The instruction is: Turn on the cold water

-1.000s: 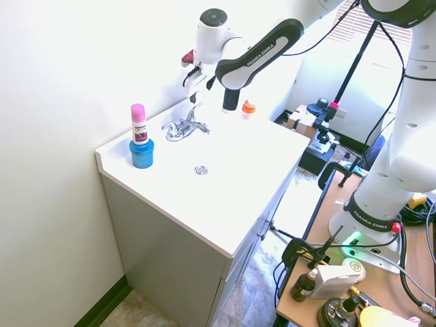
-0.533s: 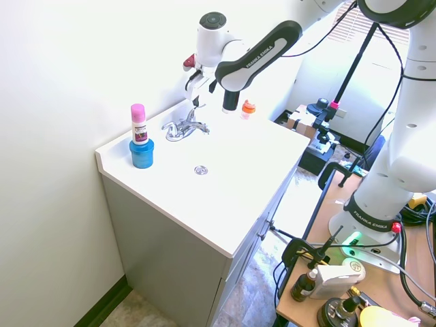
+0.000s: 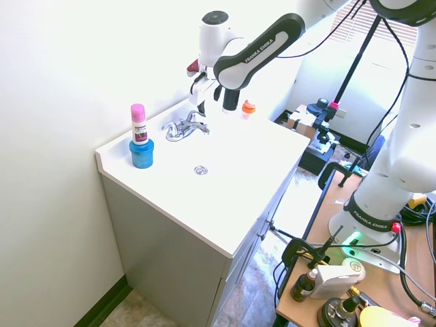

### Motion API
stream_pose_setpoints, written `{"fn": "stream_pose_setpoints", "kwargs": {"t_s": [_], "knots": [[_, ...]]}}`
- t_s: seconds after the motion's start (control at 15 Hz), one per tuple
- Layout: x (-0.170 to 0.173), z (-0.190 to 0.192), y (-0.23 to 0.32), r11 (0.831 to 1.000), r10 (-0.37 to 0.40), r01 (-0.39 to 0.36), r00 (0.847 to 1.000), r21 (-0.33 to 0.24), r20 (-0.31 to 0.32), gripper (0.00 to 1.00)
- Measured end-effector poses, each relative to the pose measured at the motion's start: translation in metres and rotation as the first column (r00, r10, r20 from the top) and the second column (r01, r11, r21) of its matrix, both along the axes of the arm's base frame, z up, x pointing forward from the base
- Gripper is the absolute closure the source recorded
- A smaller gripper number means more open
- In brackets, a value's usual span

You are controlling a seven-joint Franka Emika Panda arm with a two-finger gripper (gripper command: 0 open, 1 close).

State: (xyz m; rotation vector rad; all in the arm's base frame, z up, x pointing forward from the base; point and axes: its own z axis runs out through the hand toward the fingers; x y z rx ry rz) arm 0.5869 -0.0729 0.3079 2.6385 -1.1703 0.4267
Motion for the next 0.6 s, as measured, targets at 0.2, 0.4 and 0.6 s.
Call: {"fn": "stream_pose_setpoints", "kwargs": {"t_s": [0.2, 0.4, 0.6], "knots": [[-0.006, 0.029, 0.008, 1.000, 0.008, -0.008, 0.999, 0.005, 0.042, 0.00], [-0.033, 0.057, 0.019, 0.999, 0.003, -0.005, 0.999, 0.051, 0.045, 0.00], [-0.073, 0.075, 0.039, 0.989, 0.022, -0.024, 1.000, 0.146, 0.011, 0.00]]}}
